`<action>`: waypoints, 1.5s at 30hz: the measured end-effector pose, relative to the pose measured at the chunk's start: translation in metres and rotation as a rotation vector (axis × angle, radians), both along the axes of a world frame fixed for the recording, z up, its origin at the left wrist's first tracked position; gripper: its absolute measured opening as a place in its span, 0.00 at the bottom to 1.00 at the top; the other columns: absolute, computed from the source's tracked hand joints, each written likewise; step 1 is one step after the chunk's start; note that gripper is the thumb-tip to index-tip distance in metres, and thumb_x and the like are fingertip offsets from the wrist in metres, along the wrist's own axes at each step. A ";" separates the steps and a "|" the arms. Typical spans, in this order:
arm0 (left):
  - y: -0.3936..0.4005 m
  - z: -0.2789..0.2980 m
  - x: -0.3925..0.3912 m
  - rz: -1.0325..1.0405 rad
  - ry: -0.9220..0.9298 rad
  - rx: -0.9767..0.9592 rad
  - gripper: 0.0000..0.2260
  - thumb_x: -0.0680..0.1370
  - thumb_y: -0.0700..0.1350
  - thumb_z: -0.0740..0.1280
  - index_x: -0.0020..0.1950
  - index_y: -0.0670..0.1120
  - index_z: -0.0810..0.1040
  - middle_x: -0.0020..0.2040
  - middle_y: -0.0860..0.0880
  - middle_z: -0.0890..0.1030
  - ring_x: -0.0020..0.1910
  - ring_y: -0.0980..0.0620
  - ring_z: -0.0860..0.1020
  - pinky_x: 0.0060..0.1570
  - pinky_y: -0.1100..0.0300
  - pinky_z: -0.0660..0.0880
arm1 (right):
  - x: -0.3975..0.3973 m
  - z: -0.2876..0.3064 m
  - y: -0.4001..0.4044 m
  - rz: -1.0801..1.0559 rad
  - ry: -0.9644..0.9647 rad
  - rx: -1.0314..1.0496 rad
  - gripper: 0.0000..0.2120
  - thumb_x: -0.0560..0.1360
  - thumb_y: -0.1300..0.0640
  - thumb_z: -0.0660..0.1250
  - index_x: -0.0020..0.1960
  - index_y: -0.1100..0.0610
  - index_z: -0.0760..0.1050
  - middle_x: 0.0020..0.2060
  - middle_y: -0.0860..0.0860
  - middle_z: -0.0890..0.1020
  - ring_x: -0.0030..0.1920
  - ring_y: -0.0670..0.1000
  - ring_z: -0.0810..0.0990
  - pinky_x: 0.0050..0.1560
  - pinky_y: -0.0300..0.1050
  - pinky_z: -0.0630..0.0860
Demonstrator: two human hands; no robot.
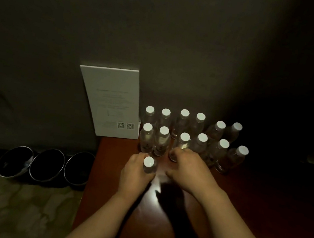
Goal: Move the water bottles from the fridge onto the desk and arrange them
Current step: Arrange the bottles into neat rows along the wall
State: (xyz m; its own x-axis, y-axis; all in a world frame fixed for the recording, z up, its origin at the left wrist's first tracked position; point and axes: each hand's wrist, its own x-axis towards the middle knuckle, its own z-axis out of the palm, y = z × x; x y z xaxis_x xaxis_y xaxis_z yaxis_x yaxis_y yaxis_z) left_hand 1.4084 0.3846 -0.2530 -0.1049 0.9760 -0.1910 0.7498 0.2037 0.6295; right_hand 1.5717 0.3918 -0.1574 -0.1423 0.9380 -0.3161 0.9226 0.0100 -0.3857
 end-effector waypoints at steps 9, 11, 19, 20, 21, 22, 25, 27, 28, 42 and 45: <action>0.007 -0.009 -0.006 -0.071 0.030 -0.011 0.26 0.68 0.53 0.79 0.62 0.55 0.74 0.57 0.53 0.77 0.56 0.50 0.78 0.48 0.58 0.74 | 0.002 -0.004 0.020 -0.028 0.066 0.015 0.26 0.69 0.48 0.72 0.65 0.52 0.71 0.59 0.54 0.77 0.60 0.56 0.76 0.59 0.49 0.75; 0.009 -0.008 -0.006 -0.104 0.046 -0.023 0.27 0.69 0.53 0.78 0.66 0.55 0.74 0.60 0.52 0.76 0.59 0.49 0.77 0.50 0.58 0.73 | 0.002 -0.002 0.025 -0.049 0.098 0.042 0.28 0.68 0.50 0.73 0.66 0.51 0.71 0.58 0.54 0.78 0.59 0.55 0.77 0.58 0.49 0.75; 0.022 0.009 -0.026 -0.165 -0.051 -0.098 0.42 0.63 0.68 0.76 0.72 0.56 0.66 0.64 0.57 0.77 0.62 0.56 0.77 0.58 0.55 0.77 | 0.005 0.009 0.049 -0.105 0.181 0.143 0.31 0.68 0.51 0.75 0.68 0.49 0.70 0.60 0.52 0.78 0.58 0.53 0.78 0.58 0.45 0.74; 0.025 0.016 -0.031 -0.149 -0.087 -0.088 0.41 0.64 0.68 0.74 0.72 0.56 0.65 0.63 0.57 0.77 0.61 0.58 0.78 0.59 0.55 0.77 | 0.006 0.010 0.052 -0.109 0.184 0.155 0.30 0.68 0.51 0.75 0.68 0.49 0.70 0.60 0.52 0.78 0.58 0.53 0.78 0.58 0.45 0.74; 0.029 0.024 -0.035 -0.128 -0.119 -0.065 0.38 0.67 0.67 0.73 0.72 0.56 0.65 0.63 0.57 0.78 0.59 0.59 0.78 0.59 0.56 0.76 | 0.006 0.011 0.056 -0.112 0.185 0.168 0.30 0.68 0.51 0.75 0.68 0.48 0.70 0.59 0.52 0.79 0.57 0.53 0.79 0.57 0.45 0.74; 0.033 0.033 -0.038 -0.101 -0.148 -0.035 0.36 0.70 0.65 0.71 0.73 0.55 0.65 0.63 0.56 0.79 0.58 0.60 0.78 0.59 0.57 0.76 | 0.006 0.011 0.059 -0.115 0.183 0.177 0.30 0.68 0.51 0.75 0.68 0.48 0.70 0.58 0.51 0.79 0.56 0.52 0.79 0.56 0.45 0.75; 0.056 0.059 -0.046 -0.030 -0.189 0.041 0.29 0.76 0.61 0.66 0.74 0.52 0.66 0.64 0.53 0.79 0.55 0.62 0.75 0.56 0.62 0.72 | 0.007 0.011 0.069 -0.124 0.206 0.199 0.28 0.68 0.51 0.74 0.66 0.46 0.71 0.55 0.50 0.80 0.52 0.50 0.80 0.54 0.46 0.77; 0.076 0.071 -0.050 -0.039 -0.175 0.083 0.27 0.77 0.60 0.67 0.74 0.53 0.67 0.64 0.54 0.77 0.56 0.62 0.75 0.55 0.63 0.70 | 0.006 0.012 0.077 -0.121 0.229 0.216 0.27 0.68 0.51 0.74 0.65 0.47 0.72 0.54 0.49 0.80 0.52 0.49 0.80 0.55 0.45 0.76; 0.086 0.074 -0.051 -0.059 -0.165 0.107 0.26 0.77 0.58 0.68 0.73 0.53 0.69 0.64 0.54 0.77 0.57 0.61 0.75 0.55 0.63 0.71 | 0.004 0.013 0.081 -0.117 0.236 0.224 0.26 0.69 0.51 0.74 0.65 0.47 0.73 0.54 0.49 0.80 0.52 0.49 0.80 0.55 0.45 0.76; 0.201 0.025 -0.014 -0.401 0.255 0.093 0.26 0.73 0.50 0.76 0.70 0.47 0.76 0.63 0.44 0.79 0.63 0.45 0.77 0.64 0.55 0.71 | 0.013 0.003 0.178 -0.001 0.054 0.228 0.28 0.70 0.55 0.74 0.69 0.51 0.71 0.57 0.53 0.79 0.55 0.53 0.79 0.56 0.44 0.74; 0.204 0.016 -0.015 -0.387 0.250 0.138 0.22 0.73 0.45 0.75 0.67 0.48 0.79 0.59 0.44 0.81 0.58 0.43 0.79 0.59 0.52 0.75 | 0.007 -0.010 0.190 0.144 -0.040 0.143 0.27 0.73 0.53 0.71 0.70 0.51 0.70 0.60 0.56 0.77 0.60 0.57 0.77 0.59 0.48 0.74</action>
